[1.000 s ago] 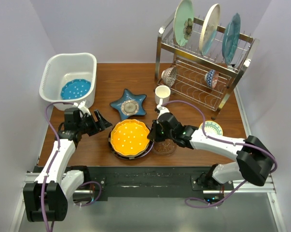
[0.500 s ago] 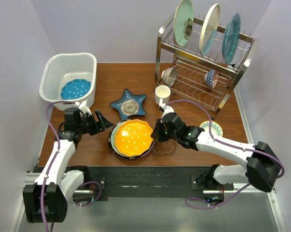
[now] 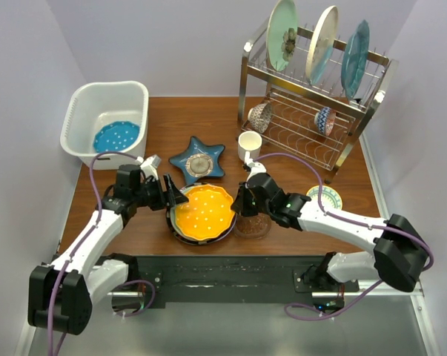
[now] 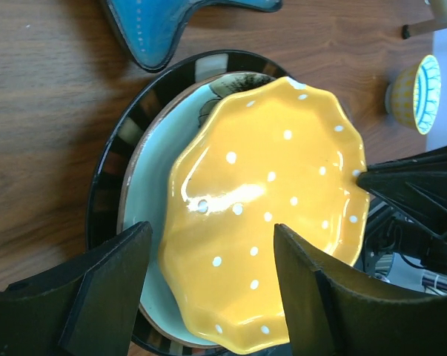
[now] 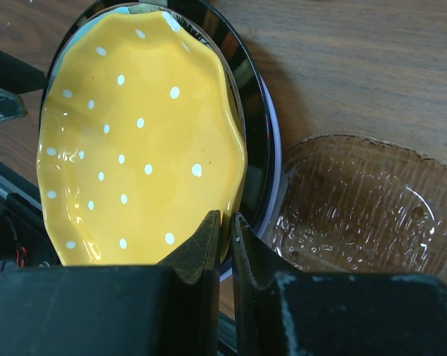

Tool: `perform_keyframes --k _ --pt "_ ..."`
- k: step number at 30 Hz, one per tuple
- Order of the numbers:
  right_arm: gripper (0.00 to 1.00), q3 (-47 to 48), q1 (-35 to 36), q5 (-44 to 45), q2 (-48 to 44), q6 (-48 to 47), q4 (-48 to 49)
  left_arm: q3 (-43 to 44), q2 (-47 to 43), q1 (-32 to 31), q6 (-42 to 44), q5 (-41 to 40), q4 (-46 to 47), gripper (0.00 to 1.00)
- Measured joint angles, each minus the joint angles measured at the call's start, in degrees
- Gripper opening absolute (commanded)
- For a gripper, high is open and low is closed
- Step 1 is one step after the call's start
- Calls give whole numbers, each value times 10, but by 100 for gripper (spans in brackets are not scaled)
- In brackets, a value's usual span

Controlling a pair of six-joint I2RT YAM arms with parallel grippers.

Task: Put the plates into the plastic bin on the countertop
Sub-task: Pick up the plate at the center of the board.

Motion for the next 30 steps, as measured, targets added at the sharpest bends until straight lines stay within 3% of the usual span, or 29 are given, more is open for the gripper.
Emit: perform_keyframes --k 9,30 --pt "0 -18 -3 -1 0 0 36 1 14 -4 0 -30 -6 71" --pt "0 -19 -6 -1 5 -4 47 -5 83 -19 -14 24 52 71"
